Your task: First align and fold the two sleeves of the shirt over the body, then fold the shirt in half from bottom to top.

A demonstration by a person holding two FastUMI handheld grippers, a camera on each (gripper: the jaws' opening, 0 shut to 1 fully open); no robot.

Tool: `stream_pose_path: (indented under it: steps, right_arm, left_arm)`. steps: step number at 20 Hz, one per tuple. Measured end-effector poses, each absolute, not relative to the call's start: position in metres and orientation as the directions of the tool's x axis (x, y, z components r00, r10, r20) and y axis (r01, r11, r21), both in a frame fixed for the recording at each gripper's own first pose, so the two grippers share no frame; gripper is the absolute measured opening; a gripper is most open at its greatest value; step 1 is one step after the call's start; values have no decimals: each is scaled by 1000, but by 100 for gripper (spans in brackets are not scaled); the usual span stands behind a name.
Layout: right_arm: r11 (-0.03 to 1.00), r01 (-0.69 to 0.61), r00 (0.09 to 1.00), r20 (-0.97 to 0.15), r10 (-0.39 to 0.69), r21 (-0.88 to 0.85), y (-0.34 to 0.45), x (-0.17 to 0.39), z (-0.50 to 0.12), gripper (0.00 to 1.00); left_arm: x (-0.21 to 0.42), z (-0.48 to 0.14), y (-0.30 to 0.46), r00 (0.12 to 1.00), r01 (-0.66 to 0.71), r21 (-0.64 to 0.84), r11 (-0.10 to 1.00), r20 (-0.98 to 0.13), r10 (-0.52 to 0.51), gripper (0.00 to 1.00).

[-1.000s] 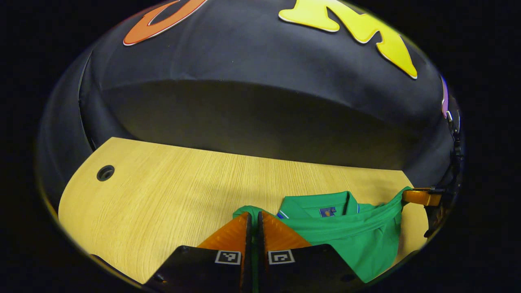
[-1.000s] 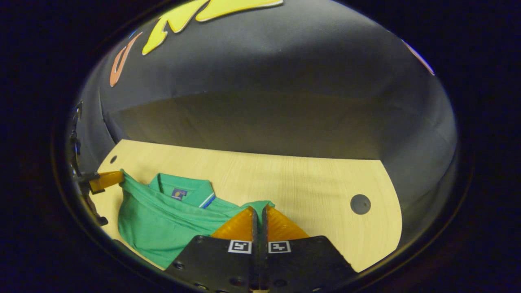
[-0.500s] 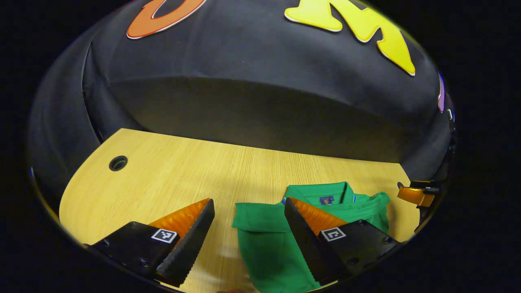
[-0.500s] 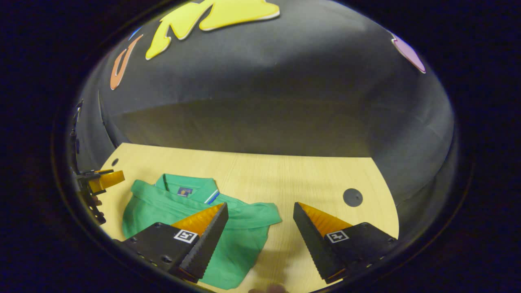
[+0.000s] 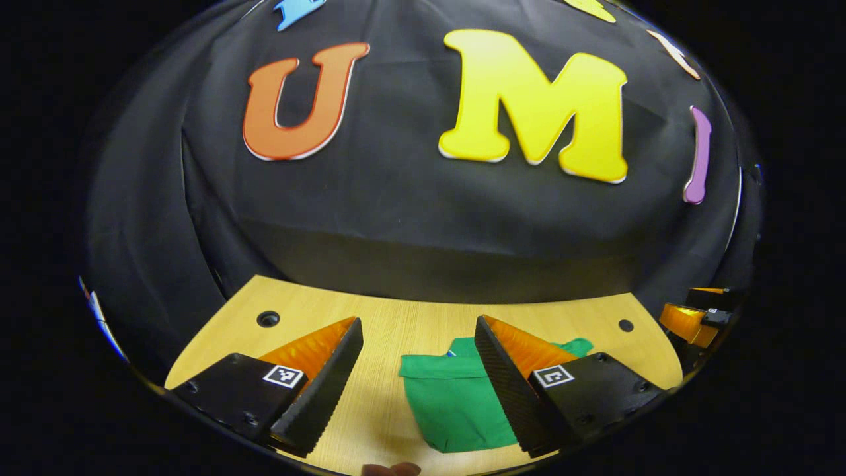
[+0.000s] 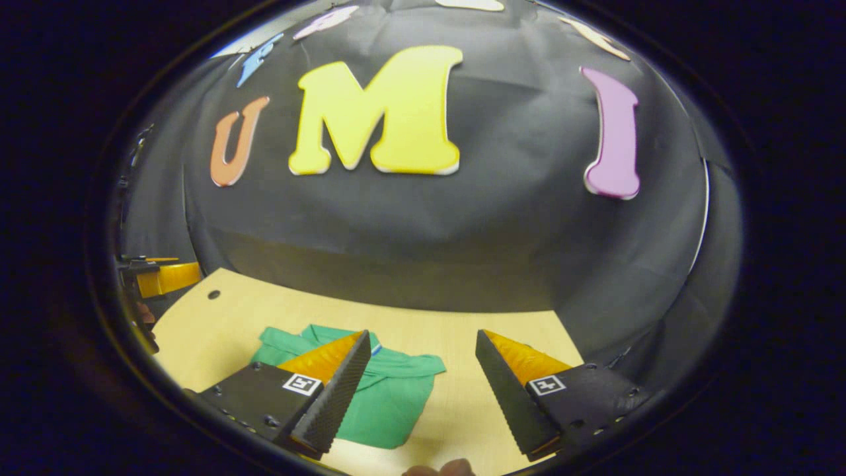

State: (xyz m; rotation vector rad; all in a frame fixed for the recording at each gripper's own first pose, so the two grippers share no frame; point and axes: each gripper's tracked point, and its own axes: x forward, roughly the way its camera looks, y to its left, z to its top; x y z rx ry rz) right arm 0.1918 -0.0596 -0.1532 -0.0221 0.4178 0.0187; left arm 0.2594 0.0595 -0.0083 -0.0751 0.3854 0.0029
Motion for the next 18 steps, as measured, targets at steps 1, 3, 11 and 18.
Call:
stream_pose_path:
  steps: [1, 3, 11, 18]
  right_arm:
    - [1000, -22, 925, -379, 14, -17, -55, 178, -136, 98]
    - [1000, -13, 944, -329, 7, -16, -50, 147, -102, 98]
    - [1000, 2, 985, -172, -2, 5, -36, 40, -22, 97]
    - [1000, -2, 991, -132, 2, -3, -23, 2, -14, 97]
  left_arm:
    - [245, 11, 56, 936, -9, -61, 998, -353, -13, 100]
    - [215, 50, 47, 956, -6, -49, 999, -292, -9, 100]
    - [117, 132, 16, 990, 4, -38, 999, -139, -10, 100]
    - [79, 141, 9, 994, -10, -63, 998, -108, 3, 100]
